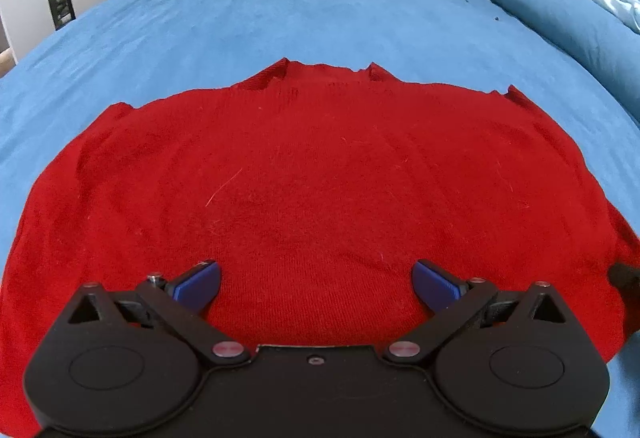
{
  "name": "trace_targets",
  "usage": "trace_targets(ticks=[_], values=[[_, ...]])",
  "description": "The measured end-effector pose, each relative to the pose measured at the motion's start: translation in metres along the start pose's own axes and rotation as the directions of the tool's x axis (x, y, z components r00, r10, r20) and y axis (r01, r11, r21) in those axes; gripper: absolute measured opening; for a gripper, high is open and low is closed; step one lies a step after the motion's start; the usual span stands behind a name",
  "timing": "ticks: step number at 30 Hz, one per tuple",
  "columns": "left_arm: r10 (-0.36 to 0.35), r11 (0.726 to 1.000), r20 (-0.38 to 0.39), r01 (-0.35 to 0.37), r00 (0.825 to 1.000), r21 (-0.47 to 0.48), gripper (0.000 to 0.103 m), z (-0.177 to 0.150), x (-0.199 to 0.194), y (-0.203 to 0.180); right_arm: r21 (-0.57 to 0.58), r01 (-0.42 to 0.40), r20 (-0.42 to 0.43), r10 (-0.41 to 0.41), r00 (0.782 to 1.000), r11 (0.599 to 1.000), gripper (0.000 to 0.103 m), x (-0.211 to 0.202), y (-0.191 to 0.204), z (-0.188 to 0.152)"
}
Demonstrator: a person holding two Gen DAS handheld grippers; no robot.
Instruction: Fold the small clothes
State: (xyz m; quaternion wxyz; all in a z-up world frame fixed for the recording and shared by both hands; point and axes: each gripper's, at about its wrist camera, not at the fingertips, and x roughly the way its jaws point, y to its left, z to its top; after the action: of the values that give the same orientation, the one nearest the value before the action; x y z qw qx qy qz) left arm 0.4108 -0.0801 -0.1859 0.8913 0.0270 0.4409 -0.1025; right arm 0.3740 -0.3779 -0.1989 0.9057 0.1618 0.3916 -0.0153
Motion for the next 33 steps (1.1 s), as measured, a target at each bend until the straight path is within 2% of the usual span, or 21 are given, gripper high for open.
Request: trace_targets(ticks=[2, 5, 9, 12, 14, 16, 19, 20, 22, 24, 26, 27, 28, 30, 32, 33], values=[[-0.009, 1.0, -0.016, 0.009, 1.0, 0.019, 0.103, 0.004, -0.002, 0.001, 0.076, -0.039, 0.0, 0.039, 0.999, 0.996, 0.023, -0.008, -0.002, 0.01], [-0.005, 1.0, -0.005, 0.005, 1.0, -0.015, 0.103, 0.008, -0.018, 0.017, 0.142, -0.129, 0.049, 0.123, 0.991, 0.981, 0.023, -0.026, 0.011, 0.032], [0.022, 0.998, 0.033, -0.02, 0.999, -0.06, 0.103, 0.009, -0.049, 0.055, 0.086, -0.271, 0.104, 0.262, 0.959, 0.959, 0.023, -0.042, 0.071, 0.069], [0.044, 0.996, 0.044, -0.04, 0.998, -0.082, 0.103, 0.003, -0.075, 0.089, 0.002, -0.424, 0.086, 0.422, 0.902, 0.906, 0.023, -0.038, 0.144, 0.085], [0.072, 0.994, 0.045, -0.068, 0.996, -0.083, 0.103, -0.005, -0.089, 0.109, -0.069, -0.523, 0.032, 0.526, 0.85, 0.85, 0.023, -0.028, 0.198, 0.083], [0.1, 0.992, 0.047, -0.095, 0.994, -0.086, 0.103, -0.017, -0.1, 0.126, -0.117, -0.604, -0.063, 0.601, 0.797, 0.789, 0.023, -0.008, 0.25, 0.068], [0.13, 0.986, 0.029, -0.126, 0.991, -0.105, 0.103, -0.036, -0.106, 0.143, -0.135, -0.665, -0.226, 0.63, 0.743, 0.735, 0.023, 0.039, 0.307, 0.025], [0.137, 0.984, 0.02, -0.134, 0.99, -0.115, 0.103, -0.043, -0.106, 0.149, -0.141, -0.663, -0.266, 0.617, 0.74, 0.735, 0.023, 0.053, 0.317, 0.013], [0.142, 0.98, -0.004, -0.141, 0.99, -0.137, 0.103, -0.055, -0.103, 0.158, -0.164, -0.615, -0.35, 0.537, 0.767, 0.772, 0.024, 0.085, 0.332, -0.013], [0.132, 0.978, -0.022, -0.133, 0.991, -0.159, 0.103, -0.066, -0.1, 0.164, -0.138, -0.609, -0.383, 0.525, 0.76, 0.781, 0.028, 0.101, 0.33, -0.028], [0.114, 0.978, -0.019, -0.116, 0.993, -0.176, 0.103, -0.072, -0.099, 0.165, -0.106, -0.626, -0.374, 0.552, 0.745, 0.773, 0.045, 0.103, 0.323, -0.028], [0.106, 0.977, -0.013, -0.107, 0.994, -0.185, 0.103, -0.074, -0.1, 0.165, -0.097, -0.644, -0.357, 0.577, 0.734, 0.759, 0.063, 0.098, 0.318, -0.024], [0.094, 0.977, -0.004, -0.093, 0.996, -0.194, 0.103, -0.076, -0.102, 0.165, -0.11, -0.647, -0.334, 0.586, 0.739, 0.754, 0.079, 0.091, 0.315, -0.019], [0.064, 0.977, 0.013, -0.06, 0.998, -0.205, 0.103, -0.073, -0.11, 0.167, -0.158, -0.659, -0.277, 0.608, 0.744, 0.735, 0.083, 0.073, 0.303, -0.006], [0.037, 0.977, 0.058, -0.024, 0.998, -0.21, 0.103, -0.072, -0.123, 0.165, -0.207, -0.63, -0.201, 0.598, 0.776, 0.749, 0.086, 0.047, 0.282, 0.011], [0.027, 0.978, 0.076, -0.011, 0.997, -0.209, 0.103, -0.072, -0.129, 0.164, -0.232, -0.593, -0.154, 0.573, 0.805, 0.771, 0.089, 0.034, 0.268, 0.016]])
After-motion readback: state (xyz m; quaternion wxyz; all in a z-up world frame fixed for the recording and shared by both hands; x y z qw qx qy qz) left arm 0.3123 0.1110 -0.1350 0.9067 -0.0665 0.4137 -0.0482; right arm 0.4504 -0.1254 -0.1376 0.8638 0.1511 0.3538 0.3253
